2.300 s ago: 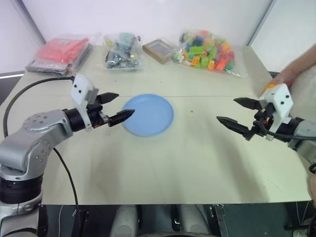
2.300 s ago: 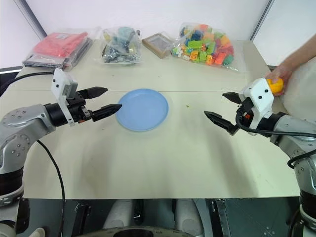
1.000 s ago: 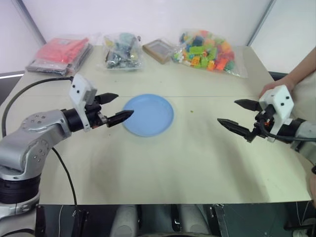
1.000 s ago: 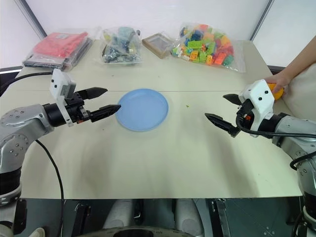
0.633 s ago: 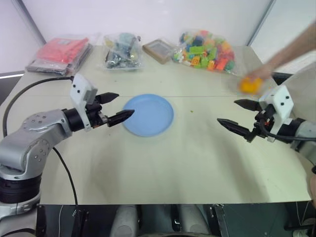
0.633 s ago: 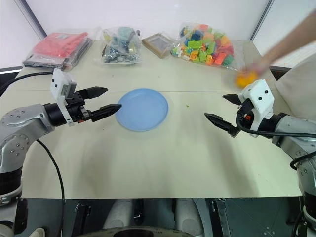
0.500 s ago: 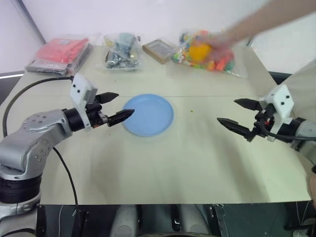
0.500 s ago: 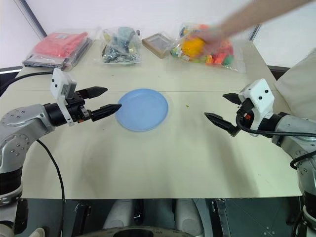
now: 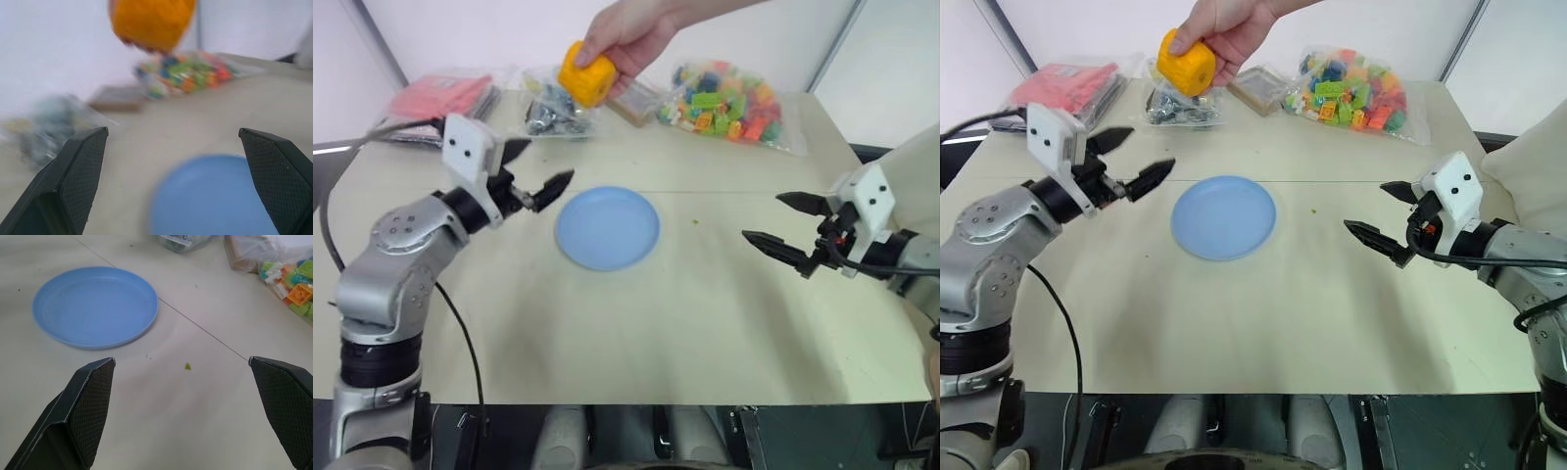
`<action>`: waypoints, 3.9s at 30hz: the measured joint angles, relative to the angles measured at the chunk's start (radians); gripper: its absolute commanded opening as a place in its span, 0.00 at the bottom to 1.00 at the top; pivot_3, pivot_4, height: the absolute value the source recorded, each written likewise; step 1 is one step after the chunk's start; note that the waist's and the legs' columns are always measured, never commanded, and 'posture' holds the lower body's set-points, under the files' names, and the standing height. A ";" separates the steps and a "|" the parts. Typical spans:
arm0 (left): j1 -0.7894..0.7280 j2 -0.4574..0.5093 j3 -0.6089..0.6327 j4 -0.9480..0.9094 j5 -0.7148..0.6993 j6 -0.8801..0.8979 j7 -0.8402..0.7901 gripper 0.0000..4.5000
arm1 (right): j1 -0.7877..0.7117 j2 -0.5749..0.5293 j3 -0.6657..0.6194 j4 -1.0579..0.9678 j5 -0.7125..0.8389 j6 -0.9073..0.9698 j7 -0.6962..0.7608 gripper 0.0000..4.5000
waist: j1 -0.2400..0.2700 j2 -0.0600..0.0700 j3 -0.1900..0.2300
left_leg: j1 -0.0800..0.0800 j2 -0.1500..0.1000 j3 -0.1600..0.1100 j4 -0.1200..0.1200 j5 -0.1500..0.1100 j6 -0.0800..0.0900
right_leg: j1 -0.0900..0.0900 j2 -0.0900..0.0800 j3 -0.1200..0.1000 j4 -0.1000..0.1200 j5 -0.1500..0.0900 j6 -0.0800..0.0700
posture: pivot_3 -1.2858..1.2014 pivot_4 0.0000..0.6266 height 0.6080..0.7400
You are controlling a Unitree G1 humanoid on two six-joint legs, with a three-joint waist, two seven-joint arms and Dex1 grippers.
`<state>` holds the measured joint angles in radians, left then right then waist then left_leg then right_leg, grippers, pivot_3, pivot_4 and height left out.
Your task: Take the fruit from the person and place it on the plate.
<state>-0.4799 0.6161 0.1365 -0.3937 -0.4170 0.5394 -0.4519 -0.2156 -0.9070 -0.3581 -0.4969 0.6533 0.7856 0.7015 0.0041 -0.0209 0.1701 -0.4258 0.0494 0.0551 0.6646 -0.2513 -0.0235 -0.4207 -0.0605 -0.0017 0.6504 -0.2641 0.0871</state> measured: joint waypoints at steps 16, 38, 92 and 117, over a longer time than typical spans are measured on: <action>-0.166 -0.146 -0.089 0.315 0.216 -0.443 -0.018 1.00 | -0.194 0.152 0.031 -0.036 0.207 0.103 -0.186 0.99 | 0.010 0.000 0.000 | -0.001 0.000 0.000 0.001 0.000 0.000 | 0.001 -0.001 -0.001 0.000 0.000 0.000 | 0.52 0.24 0.93; -0.410 -0.238 -0.142 0.802 0.343 -0.837 -0.060 1.00 | -0.137 0.141 0.031 -0.073 0.224 0.101 -0.226 0.99 | 0.008 0.000 0.000 | -0.001 0.000 0.000 0.001 0.000 0.000 | 0.001 0.000 -0.001 0.000 0.000 0.000 | 0.52 0.24 0.93; -0.224 -0.191 -0.308 0.598 0.201 0.012 -0.362 0.78 | 0.105 0.064 0.157 -0.209 0.070 0.079 -0.190 1.00 | 0.008 0.000 0.000 | -0.001 0.000 -0.002 0.001 0.000 0.000 | 0.001 0.000 -0.001 0.000 0.000 0.000 | 0.52 0.24 0.93; 0.011 0.082 -0.026 -0.016 -0.070 0.406 -0.320 0.99 | 0.079 0.042 0.155 -0.144 0.018 0.038 -0.095 1.00 | 0.005 0.000 0.000 | 0.000 0.000 -0.002 0.001 0.000 0.000 | 0.001 0.000 -0.001 0.001 0.000 0.000 | 0.52 0.24 0.93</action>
<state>-0.4685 0.6979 0.1104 -0.4101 -0.4875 0.9457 -0.7720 -0.1370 -0.8648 -0.2028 -0.6412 0.6713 0.8238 0.6062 0.0094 -0.0210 0.1700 -0.4260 0.0498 0.0527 0.6656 -0.2513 -0.0234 -0.4201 -0.0607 -0.0028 0.6509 -0.2641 0.0872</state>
